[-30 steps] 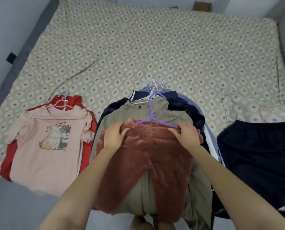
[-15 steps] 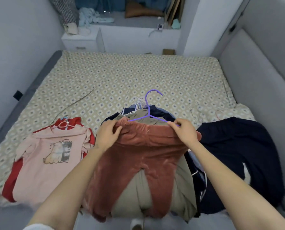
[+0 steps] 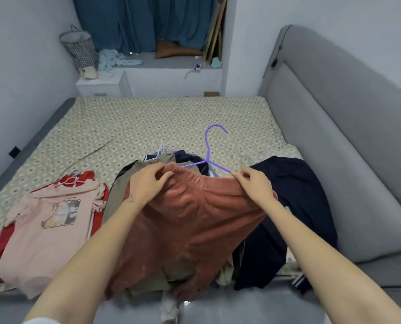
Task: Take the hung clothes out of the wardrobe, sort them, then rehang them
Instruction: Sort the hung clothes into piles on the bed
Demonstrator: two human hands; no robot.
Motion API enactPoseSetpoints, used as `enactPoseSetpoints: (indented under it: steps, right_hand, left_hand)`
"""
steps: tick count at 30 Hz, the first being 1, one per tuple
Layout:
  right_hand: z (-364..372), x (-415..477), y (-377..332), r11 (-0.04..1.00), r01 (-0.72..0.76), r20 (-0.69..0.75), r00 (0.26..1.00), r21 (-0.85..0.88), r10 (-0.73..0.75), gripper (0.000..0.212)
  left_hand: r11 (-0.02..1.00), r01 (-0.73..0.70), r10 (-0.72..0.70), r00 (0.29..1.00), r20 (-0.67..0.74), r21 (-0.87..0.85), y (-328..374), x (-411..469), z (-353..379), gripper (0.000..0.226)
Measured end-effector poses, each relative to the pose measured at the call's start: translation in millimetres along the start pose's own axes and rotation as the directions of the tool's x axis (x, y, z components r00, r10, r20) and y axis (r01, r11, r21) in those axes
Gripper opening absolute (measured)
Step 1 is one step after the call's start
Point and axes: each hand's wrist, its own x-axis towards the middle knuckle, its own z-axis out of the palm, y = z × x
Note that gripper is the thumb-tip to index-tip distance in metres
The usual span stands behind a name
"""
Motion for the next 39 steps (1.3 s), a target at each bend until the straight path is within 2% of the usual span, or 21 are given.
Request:
enactPoseSetpoints:
  steps: [5,12,20,27,32,39]
  right_hand:
    - [-41.7,-42.7,34.8,0.999,-0.04,-0.026,0.999,-0.001,0.04,0.041]
    - [-85.8,-75.8,68.6,0.993,-0.099,-0.108,0.989,0.056,0.105,0.039]
    - [-126.2,-78.7,87.9,0.989,-0.148,-0.201,0.969,0.005,0.146,0.04]
    - [-154.0,-73.1,121.1,0.98,-0.192,-0.255,0.952,-0.052,0.173,0.038]
    - [-173.0,-54.7,165.7,0.979,-0.197,-0.255,0.95,-0.052,0.178,0.038]
    - [-218.3,-8.0,236.3,0.983,-0.173,-0.169,0.972,-0.061,0.161,0.041]
  left_hand:
    - [0.999,0.005,-0.005,1.0,0.0,0.046,55.3,-33.2,8.3,0.028]
    - [0.999,-0.035,0.035,0.998,0.043,0.014,110.0,-46.8,18.3,0.03]
    - [0.998,-0.046,0.049,0.997,0.065,-0.05,148.7,-35.8,42.0,0.031]
    - [0.985,-0.023,0.045,0.991,0.129,-0.173,176.9,-24.0,87.6,0.03]
    - [0.982,0.019,0.016,0.983,0.182,-0.189,214.8,-17.4,120.7,0.03]
    - [0.976,0.092,-0.057,0.982,0.18,-0.196,289.2,-8.4,165.2,0.029]
